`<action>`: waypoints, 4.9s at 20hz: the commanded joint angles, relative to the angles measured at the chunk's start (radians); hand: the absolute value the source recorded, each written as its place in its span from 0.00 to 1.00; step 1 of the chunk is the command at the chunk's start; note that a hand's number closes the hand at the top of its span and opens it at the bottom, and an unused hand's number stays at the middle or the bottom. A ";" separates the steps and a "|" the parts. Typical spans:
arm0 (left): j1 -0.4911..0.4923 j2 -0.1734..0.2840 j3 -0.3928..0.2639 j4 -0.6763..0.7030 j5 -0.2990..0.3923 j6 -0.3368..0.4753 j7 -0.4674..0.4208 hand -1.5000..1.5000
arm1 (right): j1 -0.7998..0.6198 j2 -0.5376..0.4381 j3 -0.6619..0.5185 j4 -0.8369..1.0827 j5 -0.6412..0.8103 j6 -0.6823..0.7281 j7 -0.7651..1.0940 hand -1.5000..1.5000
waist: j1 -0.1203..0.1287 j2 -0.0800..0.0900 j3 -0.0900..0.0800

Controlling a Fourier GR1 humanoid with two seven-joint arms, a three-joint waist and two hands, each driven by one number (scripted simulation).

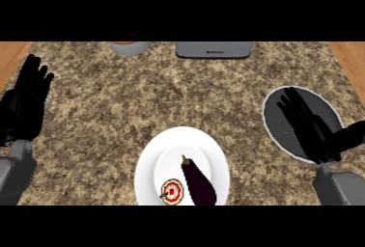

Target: Pick the cupcake from the plate and place it in the pan

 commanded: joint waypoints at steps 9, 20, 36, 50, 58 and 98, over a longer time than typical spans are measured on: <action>0.037 -0.156 -0.242 0.015 0.077 -0.200 0.078 0.50 | -0.440 -0.048 0.460 -0.286 0.658 -0.019 -0.075 0.00 | 0.039 -0.028 -0.011; 0.141 -0.198 -0.291 0.011 0.062 -0.223 0.023 0.50 | -0.524 0.137 0.903 -0.162 1.128 0.026 0.209 0.00 | 0.003 -0.027 -0.005; 0.159 -0.170 -0.249 -0.003 0.087 -0.271 0.016 0.50 | -0.562 0.339 1.213 -0.155 1.135 0.784 1.000 0.00 | 0.015 -0.016 -0.001; 0.178 -0.222 -0.272 -0.004 0.032 -0.257 -0.017 0.50 | -0.511 0.339 1.320 -0.147 1.142 0.732 1.184 0.00 | 0.019 -0.010 0.000; 0.168 -0.212 -0.247 -0.048 0.032 -0.255 0.047 0.50 | -0.500 0.339 1.304 -0.159 1.202 0.766 1.188 0.00 | 0.012 -0.009 0.001; 0.258 -0.270 -0.196 -0.065 -0.023 -0.262 0.019 0.50 | 0.119 -0.487 1.031 -0.991 1.508 -0.474 0.818 1.00 | -0.065 -0.014 0.006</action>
